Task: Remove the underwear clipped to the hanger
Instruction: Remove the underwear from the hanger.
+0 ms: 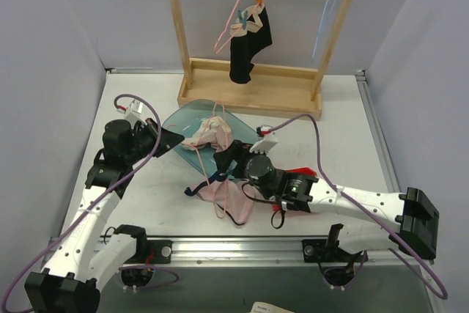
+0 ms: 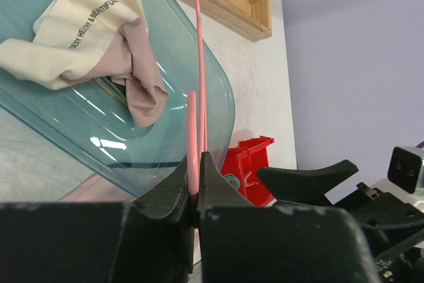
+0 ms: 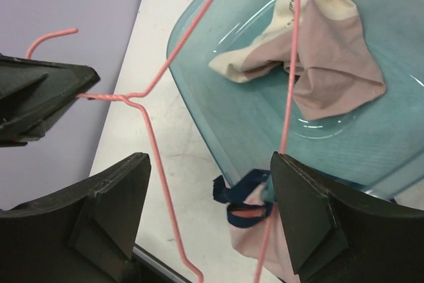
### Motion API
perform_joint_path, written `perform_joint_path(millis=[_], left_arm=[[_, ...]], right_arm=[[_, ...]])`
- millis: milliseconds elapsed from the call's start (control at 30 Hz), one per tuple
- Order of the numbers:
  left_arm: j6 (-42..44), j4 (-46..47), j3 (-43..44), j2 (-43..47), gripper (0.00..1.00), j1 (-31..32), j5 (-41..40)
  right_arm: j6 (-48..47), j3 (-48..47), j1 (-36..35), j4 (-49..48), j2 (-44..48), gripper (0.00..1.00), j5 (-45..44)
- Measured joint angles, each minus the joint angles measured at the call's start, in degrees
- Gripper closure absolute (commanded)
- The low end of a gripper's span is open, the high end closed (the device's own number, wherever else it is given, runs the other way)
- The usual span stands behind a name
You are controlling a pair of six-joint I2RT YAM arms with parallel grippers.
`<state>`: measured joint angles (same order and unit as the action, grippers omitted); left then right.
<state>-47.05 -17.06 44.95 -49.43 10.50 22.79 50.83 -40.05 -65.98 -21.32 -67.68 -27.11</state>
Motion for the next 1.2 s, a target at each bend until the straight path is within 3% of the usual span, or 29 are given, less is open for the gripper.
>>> perform_joint_path(millis=[133,267,500,800,1200], left_arm=[[-0.79,1.55,-0.35,1.07,0.97,0.0,-0.02],[-0.9,2.38,-0.35,2.6,0.97,0.0,-0.09],[-1.49,3.3,-0.46,2.97,0.97,0.0,-0.09],[-1.84,3.56,-0.46,2.8,0.97,0.0,-0.33],[-1.81,3.56,-0.46,0.98,0.97,0.26,-0.74]], right_arm=[[0.72,-9.42,0.0,8.76,-4.46,0.22,-0.68],[3.89,-9.64,0.02,16.17,-4.63,0.14,-2.34],[8.15,-8.09,0.07,22.47,-4.13,0.15,-4.57],[9.18,-8.09,0.07,22.4,-4.13,0.35,-4.39],[7.69,-8.09,-0.07,21.92,-5.22,0.5,-2.45]])
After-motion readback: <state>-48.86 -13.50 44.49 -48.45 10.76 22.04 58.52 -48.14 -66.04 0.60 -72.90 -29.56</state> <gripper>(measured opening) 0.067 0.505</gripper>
